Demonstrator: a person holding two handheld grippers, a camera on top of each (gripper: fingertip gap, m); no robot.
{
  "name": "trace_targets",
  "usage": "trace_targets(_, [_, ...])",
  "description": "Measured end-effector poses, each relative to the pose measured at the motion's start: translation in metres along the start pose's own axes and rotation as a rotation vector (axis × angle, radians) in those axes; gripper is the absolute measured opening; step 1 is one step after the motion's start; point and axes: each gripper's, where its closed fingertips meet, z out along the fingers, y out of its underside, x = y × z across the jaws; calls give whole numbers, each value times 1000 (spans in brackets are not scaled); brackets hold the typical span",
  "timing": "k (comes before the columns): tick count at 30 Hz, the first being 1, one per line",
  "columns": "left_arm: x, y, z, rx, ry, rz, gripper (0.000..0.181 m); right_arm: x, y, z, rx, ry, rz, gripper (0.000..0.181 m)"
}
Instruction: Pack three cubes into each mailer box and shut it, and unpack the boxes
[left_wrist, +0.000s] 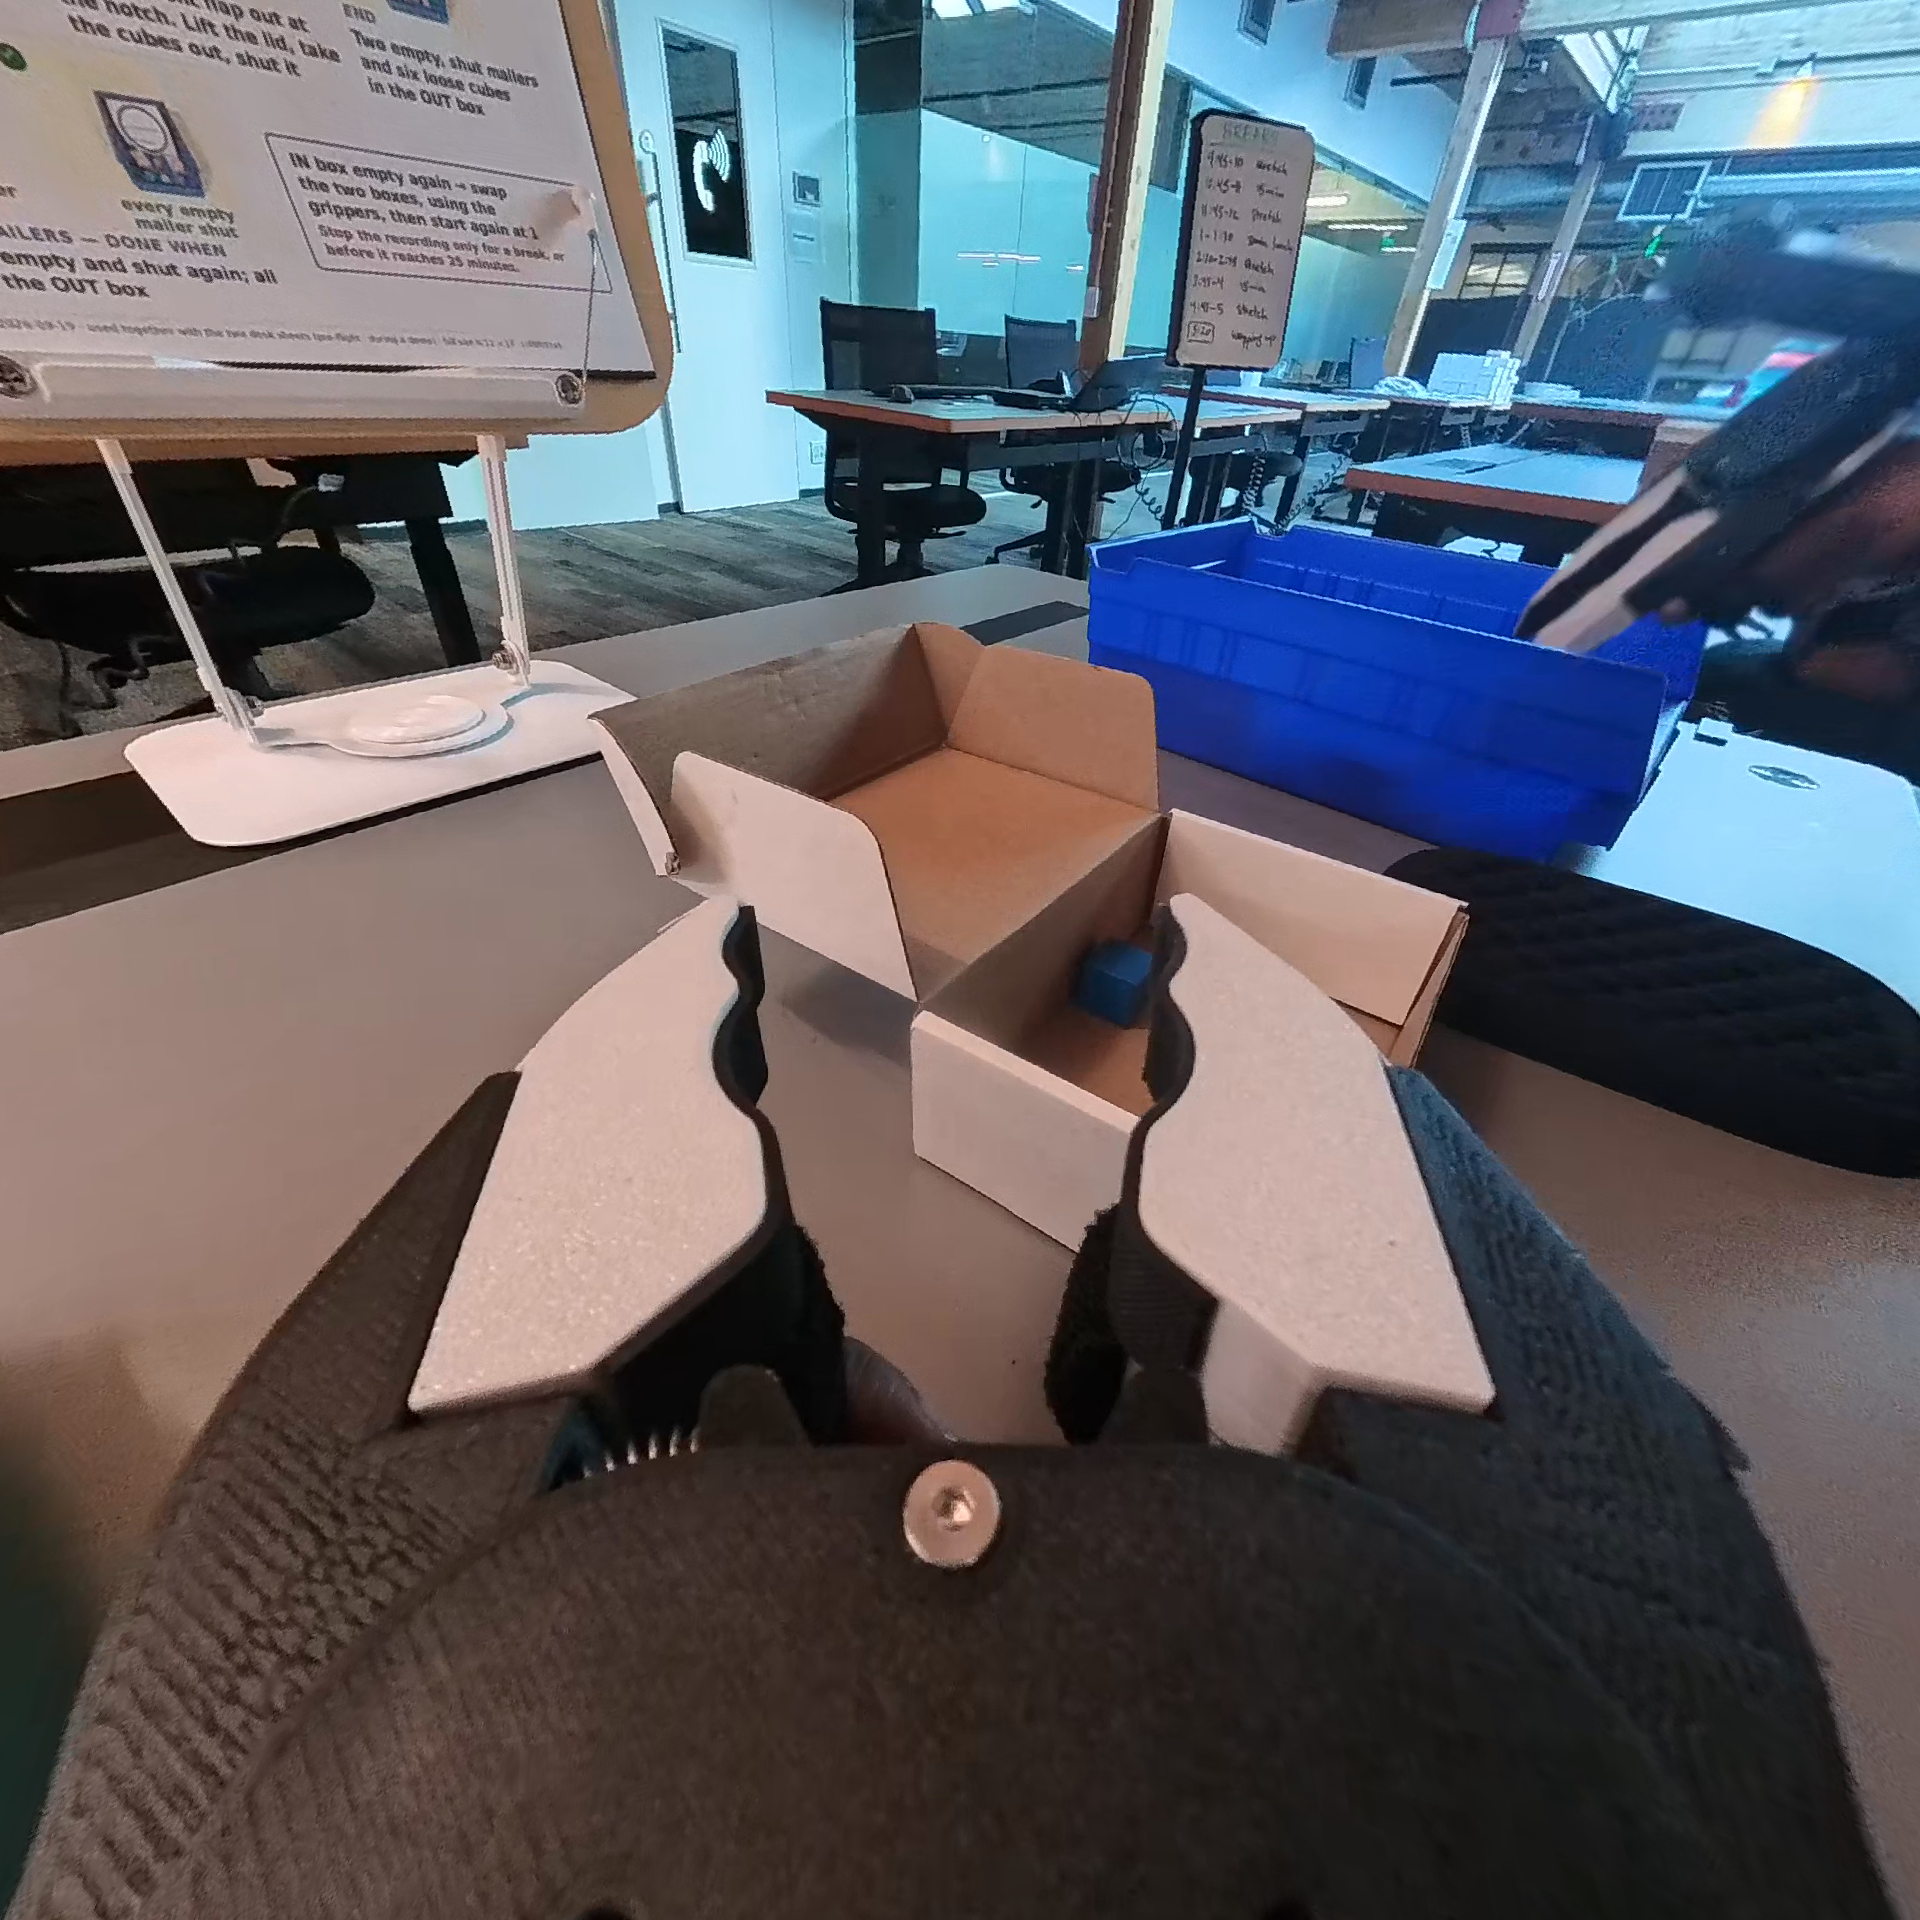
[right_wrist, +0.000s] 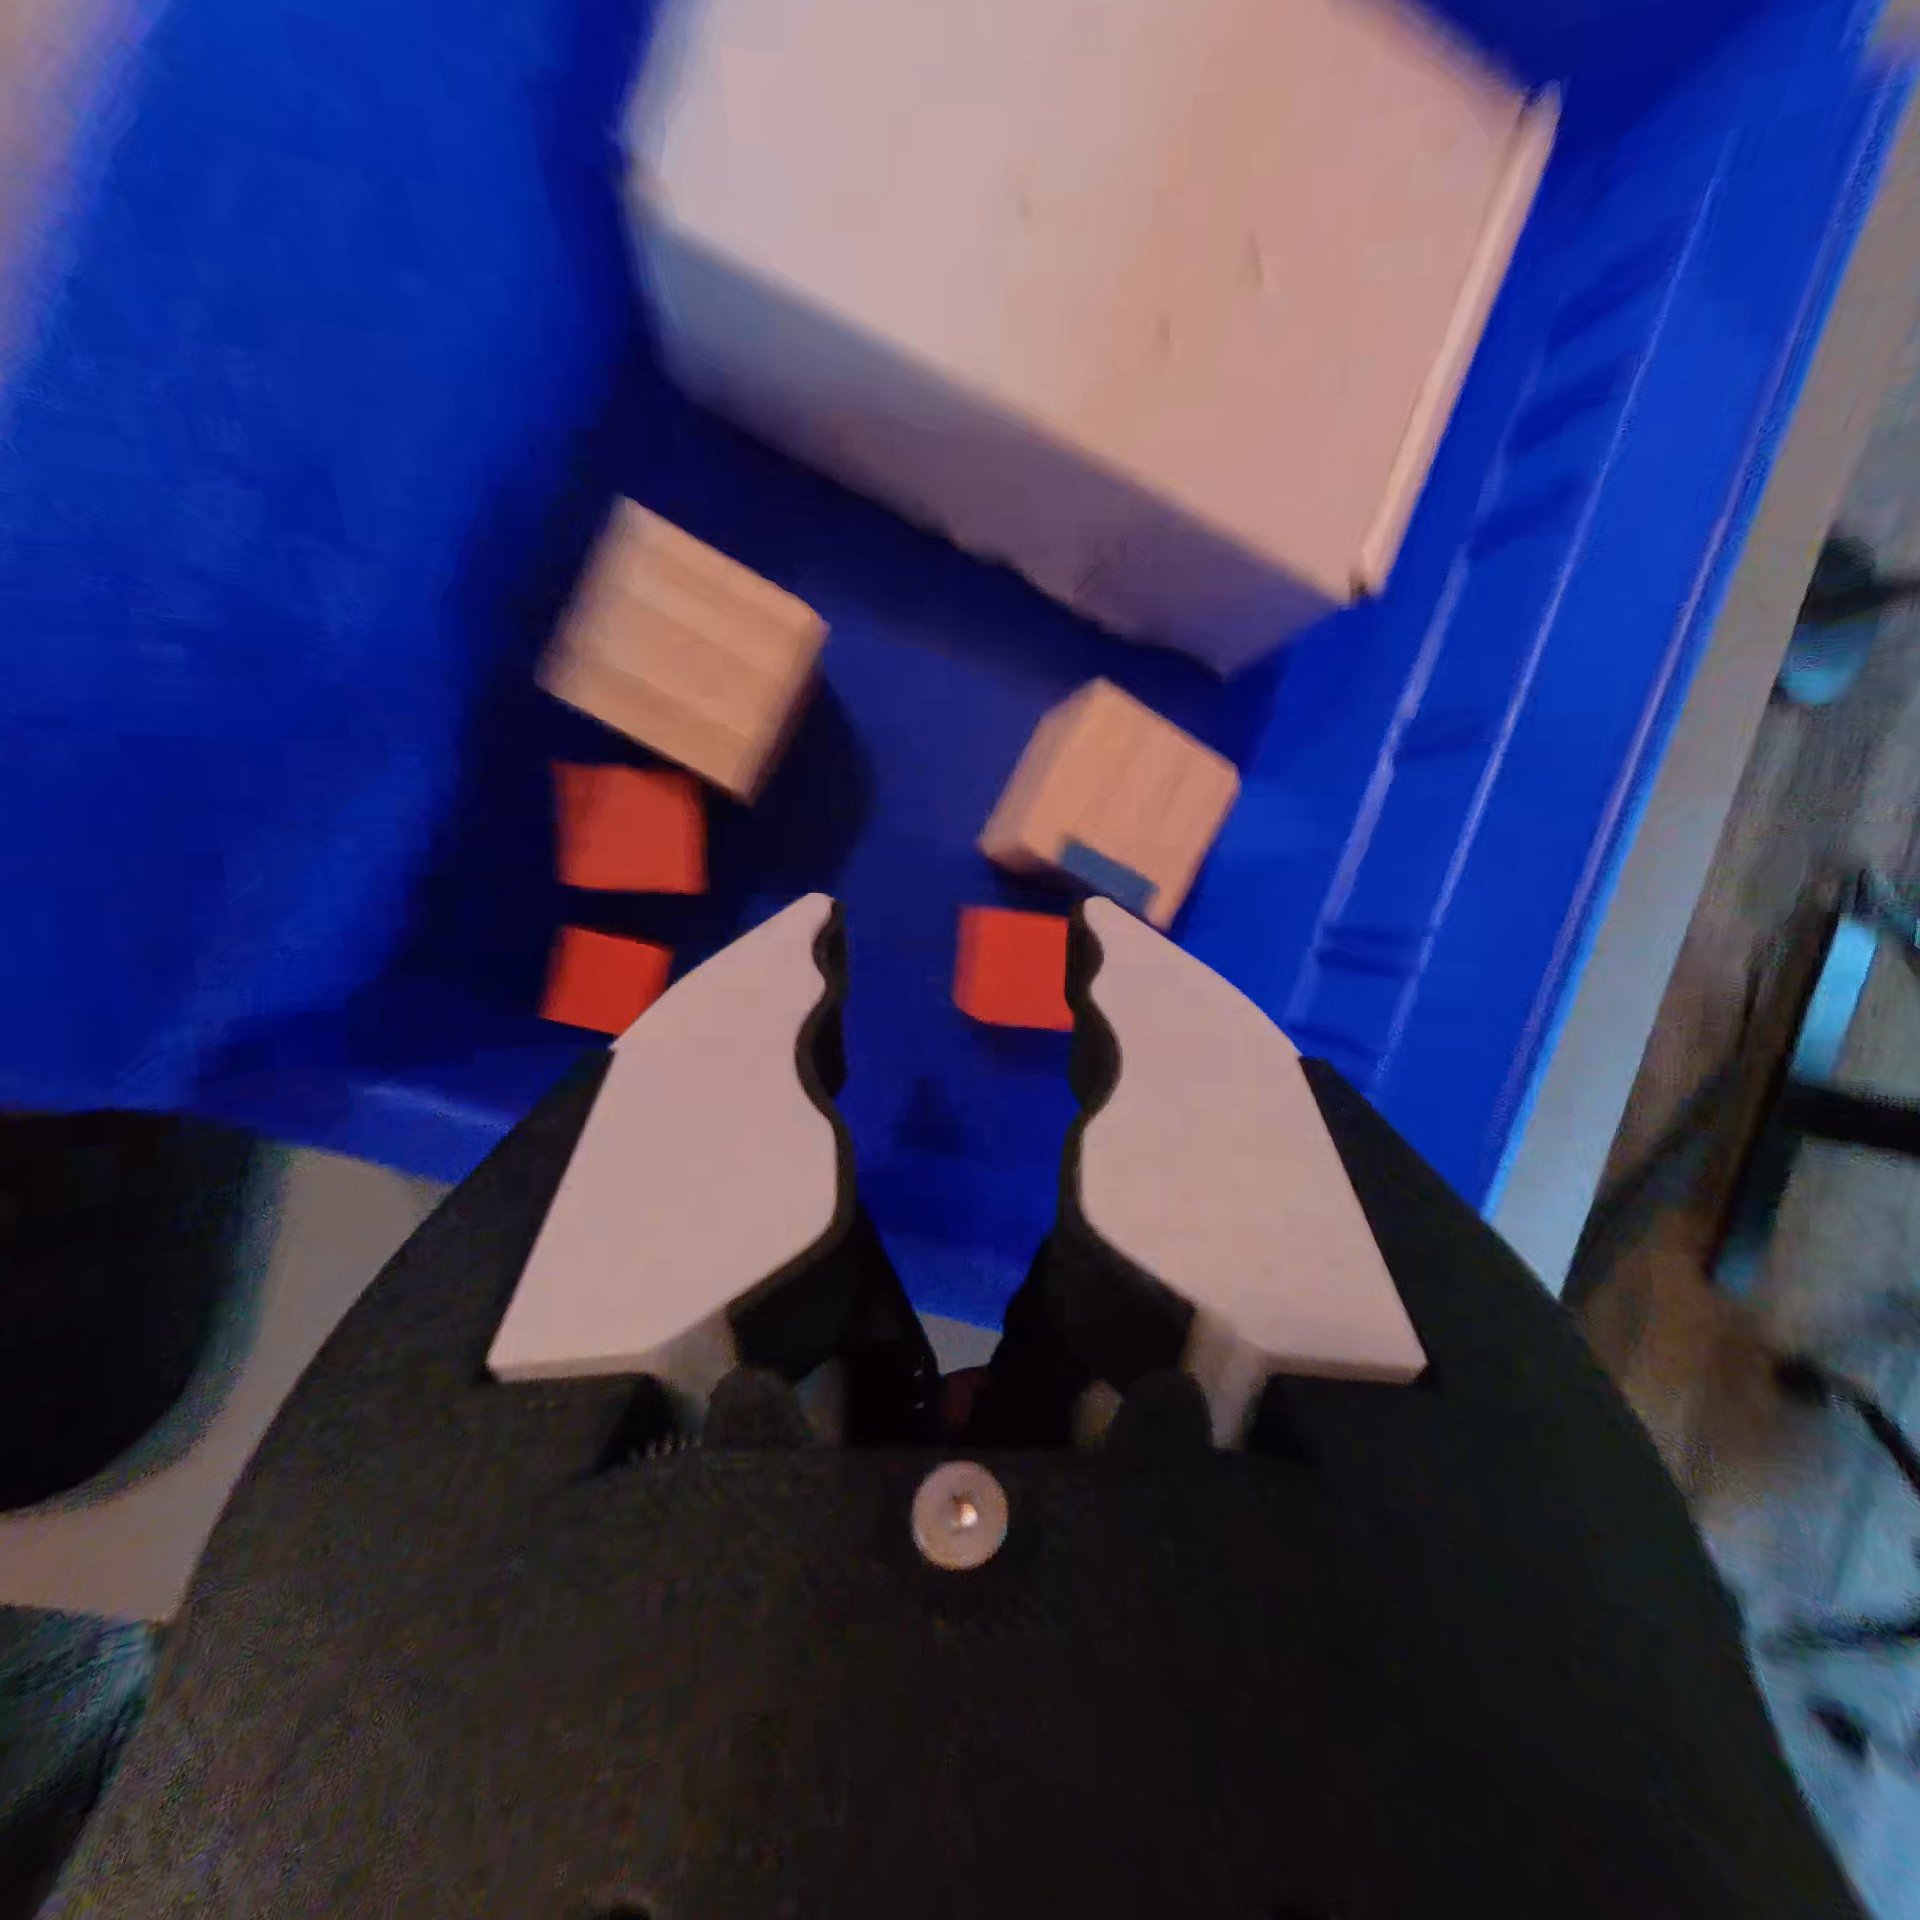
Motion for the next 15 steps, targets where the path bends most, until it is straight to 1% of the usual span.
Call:
trace_targets(2, [0,0,0,-1,1,4,72,-36,-39,-30,196,-81,-79,41])
trace_targets(4, [1,0,0,-2,2,10,72,-95,-77,-64,401,-252,-206,39])
trace_targets(6, [2,0,0,0,2,17,72,-155,-98,-88,511,-410,-344,37])
trace_targets(7, [2,0,0,0,3,21,72,-179,-104,-91,530,-448,-412,37])
trace_targets(8, [3,0,0,0,4,24,72,-201,-109,-90,535,-472,-482,37])
trace_targets(10, [3,0,0,-3,8,26,72,-240,-116,-79,513,-506,-612,37])
trace_targets(13, [4,0,0,-2,10,30,71,-276,-123,-42,431,-456,-821,38])
trace_targets(15, [4,0,0,-4,12,31,71,-294,-126,-18,366,-449,-908,38])
